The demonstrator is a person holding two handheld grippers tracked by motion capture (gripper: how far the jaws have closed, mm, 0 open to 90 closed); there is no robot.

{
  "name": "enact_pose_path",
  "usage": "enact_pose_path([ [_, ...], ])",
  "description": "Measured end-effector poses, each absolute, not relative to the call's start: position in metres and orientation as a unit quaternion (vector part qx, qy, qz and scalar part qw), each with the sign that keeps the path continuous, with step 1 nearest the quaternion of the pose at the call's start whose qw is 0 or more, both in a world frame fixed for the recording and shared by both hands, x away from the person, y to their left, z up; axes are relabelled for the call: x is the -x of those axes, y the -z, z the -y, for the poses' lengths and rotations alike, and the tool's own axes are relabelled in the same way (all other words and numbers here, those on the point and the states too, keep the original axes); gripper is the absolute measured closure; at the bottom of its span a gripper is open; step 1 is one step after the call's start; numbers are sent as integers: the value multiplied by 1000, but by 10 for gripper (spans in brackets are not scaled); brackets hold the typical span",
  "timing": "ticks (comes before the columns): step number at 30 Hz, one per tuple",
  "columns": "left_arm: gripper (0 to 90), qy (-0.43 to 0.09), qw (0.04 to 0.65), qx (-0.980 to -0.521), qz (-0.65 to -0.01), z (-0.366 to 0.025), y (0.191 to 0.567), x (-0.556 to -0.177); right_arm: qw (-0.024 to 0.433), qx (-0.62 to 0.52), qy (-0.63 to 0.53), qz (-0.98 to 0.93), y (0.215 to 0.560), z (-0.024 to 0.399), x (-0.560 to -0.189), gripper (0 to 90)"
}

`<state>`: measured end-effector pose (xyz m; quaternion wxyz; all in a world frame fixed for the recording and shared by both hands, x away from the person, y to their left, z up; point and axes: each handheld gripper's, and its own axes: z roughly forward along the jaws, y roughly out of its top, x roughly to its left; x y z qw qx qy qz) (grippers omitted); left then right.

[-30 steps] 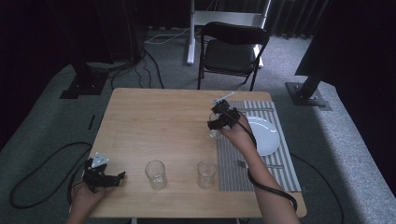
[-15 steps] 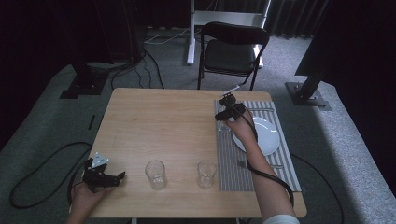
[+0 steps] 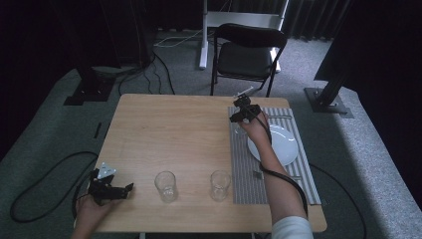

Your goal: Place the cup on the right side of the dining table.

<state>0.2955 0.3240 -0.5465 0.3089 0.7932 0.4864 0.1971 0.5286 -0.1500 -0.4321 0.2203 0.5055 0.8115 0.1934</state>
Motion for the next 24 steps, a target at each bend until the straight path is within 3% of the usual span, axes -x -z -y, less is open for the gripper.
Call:
enact_pose_path([
  [15, 2, -197, 309, -793, -486, -324, 546, -295, 199, -533, -222, -791, 443, 165, -544, 272],
  [18, 2, -197, 309, -793, -486, -324, 546, -295, 193, -538, -238, -785, 443, 171, -542, 210],
  [22, 1, -197, 309, -793, -486, -324, 546, -296, 186, -534, -251, -785, 441, 176, -539, 198],
  [24, 1, -197, 309, -793, -486, -324, 546, -296, 190, -529, -252, -788, 440, 177, -535, 138],
])
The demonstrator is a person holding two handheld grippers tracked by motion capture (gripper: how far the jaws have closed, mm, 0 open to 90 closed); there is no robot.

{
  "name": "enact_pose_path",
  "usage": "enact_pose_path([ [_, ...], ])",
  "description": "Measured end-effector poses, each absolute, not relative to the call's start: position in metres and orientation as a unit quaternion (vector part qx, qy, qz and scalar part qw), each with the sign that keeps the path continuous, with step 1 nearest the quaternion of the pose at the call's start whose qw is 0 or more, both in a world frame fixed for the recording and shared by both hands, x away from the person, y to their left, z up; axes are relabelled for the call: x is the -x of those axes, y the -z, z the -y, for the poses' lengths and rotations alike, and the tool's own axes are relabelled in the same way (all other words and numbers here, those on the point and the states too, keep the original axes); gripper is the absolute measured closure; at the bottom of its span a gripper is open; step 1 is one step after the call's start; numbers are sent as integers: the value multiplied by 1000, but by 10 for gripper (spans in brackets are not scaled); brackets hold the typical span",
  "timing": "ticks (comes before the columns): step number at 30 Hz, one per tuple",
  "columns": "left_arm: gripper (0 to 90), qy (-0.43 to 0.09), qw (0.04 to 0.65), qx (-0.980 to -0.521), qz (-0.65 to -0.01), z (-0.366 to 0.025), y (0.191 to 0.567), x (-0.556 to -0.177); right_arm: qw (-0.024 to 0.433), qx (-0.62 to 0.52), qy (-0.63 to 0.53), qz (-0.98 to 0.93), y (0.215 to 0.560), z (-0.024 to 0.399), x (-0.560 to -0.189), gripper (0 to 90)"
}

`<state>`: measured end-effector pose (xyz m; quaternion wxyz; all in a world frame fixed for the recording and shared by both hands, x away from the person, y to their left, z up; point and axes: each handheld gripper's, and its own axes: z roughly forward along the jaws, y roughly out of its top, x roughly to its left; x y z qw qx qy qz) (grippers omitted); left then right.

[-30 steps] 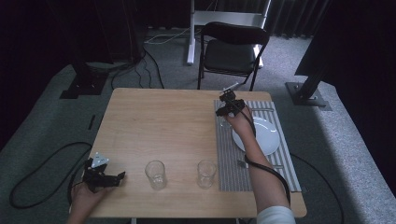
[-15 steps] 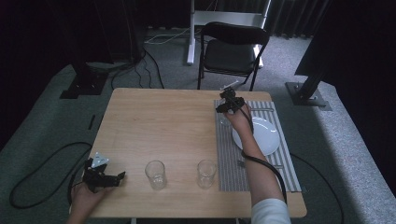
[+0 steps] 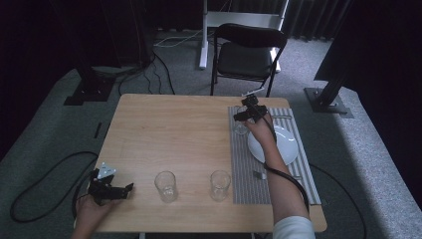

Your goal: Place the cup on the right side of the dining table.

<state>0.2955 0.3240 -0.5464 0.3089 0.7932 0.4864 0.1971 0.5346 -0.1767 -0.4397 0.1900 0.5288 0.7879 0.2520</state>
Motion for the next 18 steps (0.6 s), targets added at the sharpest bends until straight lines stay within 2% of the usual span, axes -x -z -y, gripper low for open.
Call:
enact_pose_path([
  [18, 1, -197, 309, -793, -486, -324, 546, -296, 216, -505, -284, -786, 444, 191, -500, 118],
])
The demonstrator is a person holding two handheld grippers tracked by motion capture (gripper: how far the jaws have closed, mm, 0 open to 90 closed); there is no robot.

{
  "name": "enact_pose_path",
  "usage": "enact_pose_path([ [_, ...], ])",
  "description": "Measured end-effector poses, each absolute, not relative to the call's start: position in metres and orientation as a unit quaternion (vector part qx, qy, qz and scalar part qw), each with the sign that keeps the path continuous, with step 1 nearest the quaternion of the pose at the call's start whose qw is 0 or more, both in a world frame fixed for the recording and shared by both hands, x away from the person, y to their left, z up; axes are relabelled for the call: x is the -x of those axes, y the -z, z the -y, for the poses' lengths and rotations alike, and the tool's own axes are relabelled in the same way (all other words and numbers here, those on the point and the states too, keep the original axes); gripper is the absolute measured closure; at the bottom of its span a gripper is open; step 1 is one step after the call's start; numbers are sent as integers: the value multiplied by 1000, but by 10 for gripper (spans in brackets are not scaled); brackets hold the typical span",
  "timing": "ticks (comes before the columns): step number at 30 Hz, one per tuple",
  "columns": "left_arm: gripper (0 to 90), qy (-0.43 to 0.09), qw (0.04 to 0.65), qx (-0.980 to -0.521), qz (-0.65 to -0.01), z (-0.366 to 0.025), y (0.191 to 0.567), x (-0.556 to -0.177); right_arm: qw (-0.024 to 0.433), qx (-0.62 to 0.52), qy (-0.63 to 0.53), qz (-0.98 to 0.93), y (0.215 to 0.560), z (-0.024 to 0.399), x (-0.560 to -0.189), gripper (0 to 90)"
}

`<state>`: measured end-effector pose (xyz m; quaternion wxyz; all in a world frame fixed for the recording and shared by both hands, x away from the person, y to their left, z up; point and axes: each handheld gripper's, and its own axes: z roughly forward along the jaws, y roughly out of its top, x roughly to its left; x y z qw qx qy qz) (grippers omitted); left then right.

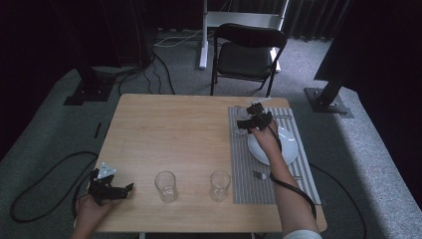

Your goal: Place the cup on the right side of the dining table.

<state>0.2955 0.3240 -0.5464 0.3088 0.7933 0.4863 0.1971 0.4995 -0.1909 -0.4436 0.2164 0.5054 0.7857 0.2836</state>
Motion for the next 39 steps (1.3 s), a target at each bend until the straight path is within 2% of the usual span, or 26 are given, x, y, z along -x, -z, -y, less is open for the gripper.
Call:
enact_pose_path([
  [19, 1, -197, 309, -793, -486, -324, 546, -296, 210, -519, -333, -759, 456, 215, -450, 118],
  [39, 2, -197, 308, -793, -487, -324, 546, -295, 232, -504, -372, -744, 473, 233, -389, 118],
])
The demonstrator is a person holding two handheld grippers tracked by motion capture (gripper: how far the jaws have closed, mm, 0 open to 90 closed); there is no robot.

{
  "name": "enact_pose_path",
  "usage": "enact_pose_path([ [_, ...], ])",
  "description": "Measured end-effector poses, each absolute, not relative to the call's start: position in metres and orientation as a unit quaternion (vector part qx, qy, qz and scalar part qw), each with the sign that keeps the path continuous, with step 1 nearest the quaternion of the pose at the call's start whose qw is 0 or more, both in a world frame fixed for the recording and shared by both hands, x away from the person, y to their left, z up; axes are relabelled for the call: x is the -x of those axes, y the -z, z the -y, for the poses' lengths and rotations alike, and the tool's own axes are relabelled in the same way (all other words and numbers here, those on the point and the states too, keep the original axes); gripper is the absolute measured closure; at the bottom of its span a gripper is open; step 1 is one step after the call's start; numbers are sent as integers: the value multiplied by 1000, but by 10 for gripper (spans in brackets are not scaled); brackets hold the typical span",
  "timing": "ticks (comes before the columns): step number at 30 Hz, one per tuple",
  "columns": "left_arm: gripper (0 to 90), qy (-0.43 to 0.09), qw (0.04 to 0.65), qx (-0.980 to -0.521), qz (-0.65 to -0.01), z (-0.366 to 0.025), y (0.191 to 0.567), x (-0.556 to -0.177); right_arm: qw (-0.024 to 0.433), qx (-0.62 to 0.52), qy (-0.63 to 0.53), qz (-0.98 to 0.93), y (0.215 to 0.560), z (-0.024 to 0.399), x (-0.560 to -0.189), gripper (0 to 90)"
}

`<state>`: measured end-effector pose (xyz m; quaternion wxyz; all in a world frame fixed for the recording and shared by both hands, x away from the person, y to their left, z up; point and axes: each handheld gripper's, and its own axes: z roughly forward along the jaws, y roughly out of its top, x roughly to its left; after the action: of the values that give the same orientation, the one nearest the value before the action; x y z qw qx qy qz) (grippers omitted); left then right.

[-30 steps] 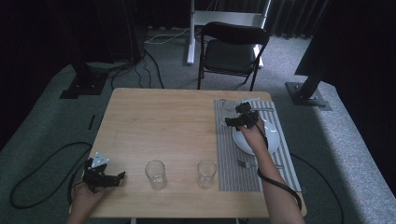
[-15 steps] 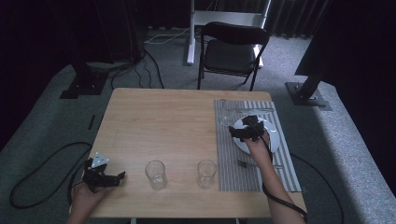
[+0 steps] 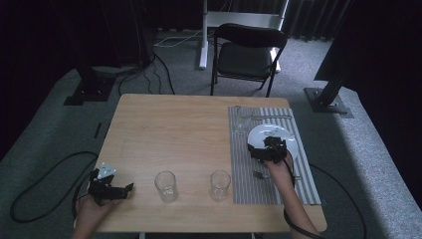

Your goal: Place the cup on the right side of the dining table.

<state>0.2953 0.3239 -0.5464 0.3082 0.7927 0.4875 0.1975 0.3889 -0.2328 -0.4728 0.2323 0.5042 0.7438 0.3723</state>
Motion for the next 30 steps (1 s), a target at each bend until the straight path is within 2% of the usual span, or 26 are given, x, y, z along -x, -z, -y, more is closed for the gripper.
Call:
enact_pose_path([
  [18, 2, -198, 308, -793, -487, -324, 546, -295, 239, -511, -388, -729, 496, 258, -333, 118],
  [30, 2, -197, 308, -793, -488, -324, 546, -295, 226, -536, -380, -719, 513, 282, -301, 118],
])
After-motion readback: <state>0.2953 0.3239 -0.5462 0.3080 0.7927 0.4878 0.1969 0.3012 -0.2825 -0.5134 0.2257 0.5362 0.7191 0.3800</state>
